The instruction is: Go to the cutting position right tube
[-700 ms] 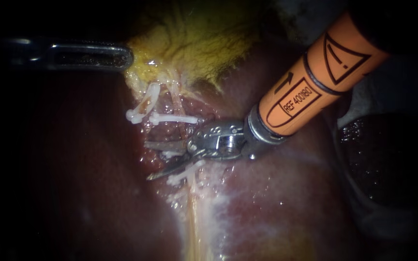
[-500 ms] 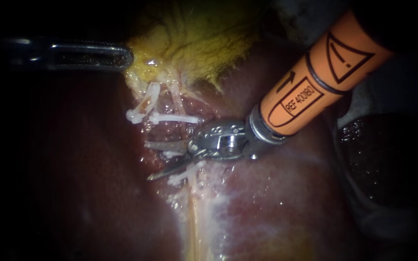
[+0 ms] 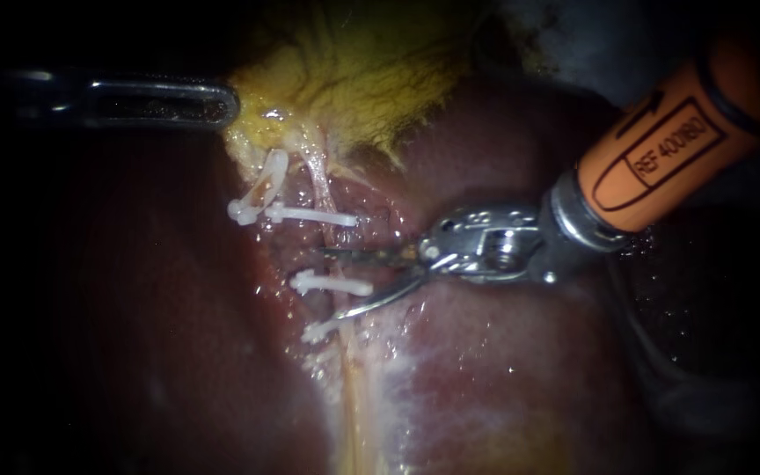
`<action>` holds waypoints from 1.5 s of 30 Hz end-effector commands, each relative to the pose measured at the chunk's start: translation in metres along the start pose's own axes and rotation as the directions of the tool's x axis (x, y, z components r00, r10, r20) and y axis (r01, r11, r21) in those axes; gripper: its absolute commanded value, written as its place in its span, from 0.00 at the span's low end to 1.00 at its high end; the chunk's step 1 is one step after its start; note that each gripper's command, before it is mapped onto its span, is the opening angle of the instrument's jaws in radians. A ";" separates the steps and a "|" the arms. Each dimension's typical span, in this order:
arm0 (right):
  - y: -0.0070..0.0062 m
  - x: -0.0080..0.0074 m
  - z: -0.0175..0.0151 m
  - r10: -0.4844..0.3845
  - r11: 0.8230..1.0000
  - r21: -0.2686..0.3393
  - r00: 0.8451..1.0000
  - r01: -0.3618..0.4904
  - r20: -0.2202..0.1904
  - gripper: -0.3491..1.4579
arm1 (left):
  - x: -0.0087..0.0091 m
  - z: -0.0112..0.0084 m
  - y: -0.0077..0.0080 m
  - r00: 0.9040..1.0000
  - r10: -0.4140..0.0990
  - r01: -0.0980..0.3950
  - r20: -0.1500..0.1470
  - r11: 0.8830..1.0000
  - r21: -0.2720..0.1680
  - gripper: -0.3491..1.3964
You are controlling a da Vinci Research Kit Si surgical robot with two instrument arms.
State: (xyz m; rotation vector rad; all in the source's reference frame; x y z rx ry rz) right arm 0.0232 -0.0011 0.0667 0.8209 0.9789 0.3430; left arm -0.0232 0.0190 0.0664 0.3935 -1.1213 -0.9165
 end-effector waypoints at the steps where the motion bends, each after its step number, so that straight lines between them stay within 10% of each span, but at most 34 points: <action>1: 0.0004 -0.0003 -0.0001 0.004 1.000 0.001 1.000 -0.005 0.001 0.87 | 0.0000 0.0000 0.0000 1.000 0.000 0.000 0.000 1.000 0.000 0.00; 17: 0.0047 -0.0029 0.0027 0.074 0.997 0.032 0.997 -0.074 0.010 0.87 | 0.0000 0.0000 0.0000 1.000 0.000 0.000 0.000 1.000 0.001 0.00; 45: 0.0060 0.0008 0.0094 0.082 0.948 0.320 0.972 -0.008 -0.220 0.78 | -0.0001 0.0002 -0.0001 1.000 0.000 0.000 0.000 1.000 -0.001 0.00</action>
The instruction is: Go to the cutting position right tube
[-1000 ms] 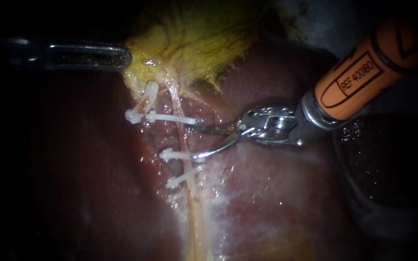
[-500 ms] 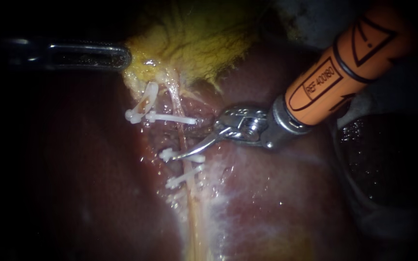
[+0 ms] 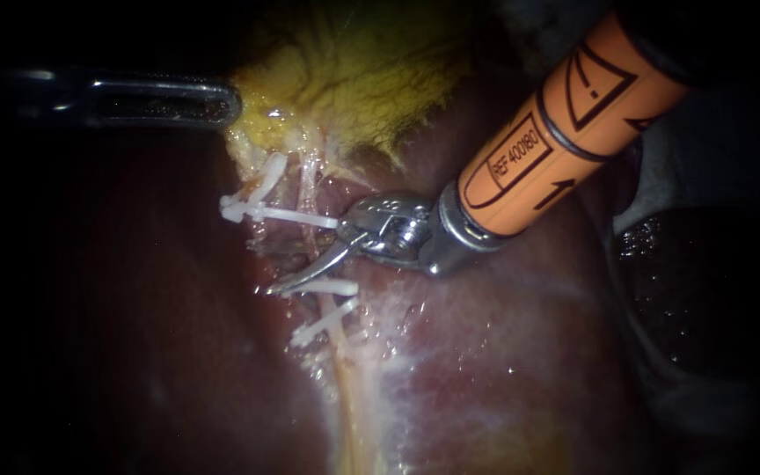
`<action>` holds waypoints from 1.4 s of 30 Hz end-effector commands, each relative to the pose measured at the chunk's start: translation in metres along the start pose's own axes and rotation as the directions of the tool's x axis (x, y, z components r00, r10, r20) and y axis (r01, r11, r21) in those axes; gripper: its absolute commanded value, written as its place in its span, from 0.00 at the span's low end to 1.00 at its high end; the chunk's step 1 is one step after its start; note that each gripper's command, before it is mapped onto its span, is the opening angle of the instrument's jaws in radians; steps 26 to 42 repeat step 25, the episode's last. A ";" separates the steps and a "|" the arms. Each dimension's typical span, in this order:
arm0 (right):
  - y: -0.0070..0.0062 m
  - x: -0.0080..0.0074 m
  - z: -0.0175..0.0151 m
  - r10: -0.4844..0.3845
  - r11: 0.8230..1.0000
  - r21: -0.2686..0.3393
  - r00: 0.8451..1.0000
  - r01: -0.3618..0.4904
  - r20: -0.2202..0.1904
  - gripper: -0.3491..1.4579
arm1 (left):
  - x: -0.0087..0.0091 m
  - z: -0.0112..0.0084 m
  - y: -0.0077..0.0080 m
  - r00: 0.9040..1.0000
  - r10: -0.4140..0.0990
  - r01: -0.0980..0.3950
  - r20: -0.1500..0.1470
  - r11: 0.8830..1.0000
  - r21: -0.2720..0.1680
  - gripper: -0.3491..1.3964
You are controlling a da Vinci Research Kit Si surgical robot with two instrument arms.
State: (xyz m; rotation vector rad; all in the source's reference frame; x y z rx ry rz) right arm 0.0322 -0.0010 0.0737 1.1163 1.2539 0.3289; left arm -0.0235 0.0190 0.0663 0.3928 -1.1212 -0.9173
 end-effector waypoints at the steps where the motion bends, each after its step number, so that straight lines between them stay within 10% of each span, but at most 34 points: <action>1: -0.0005 0.0004 -0.0002 -0.001 1.000 0.010 1.000 0.001 -0.007 0.76 | 0.0000 0.0000 0.0000 1.000 0.000 0.000 0.000 1.000 0.000 0.00; 13: -0.0052 0.0051 -0.0006 0.027 0.997 0.069 0.998 -0.023 -0.051 0.74 | 0.0000 -0.0002 0.0000 1.000 0.000 0.000 -0.001 1.000 0.001 0.00; 42: -0.0052 0.0052 -0.0007 0.021 0.997 0.070 0.998 -0.017 -0.051 0.74 | -0.0001 -0.0002 0.0001 1.000 -0.001 0.001 -0.001 1.000 0.001 0.00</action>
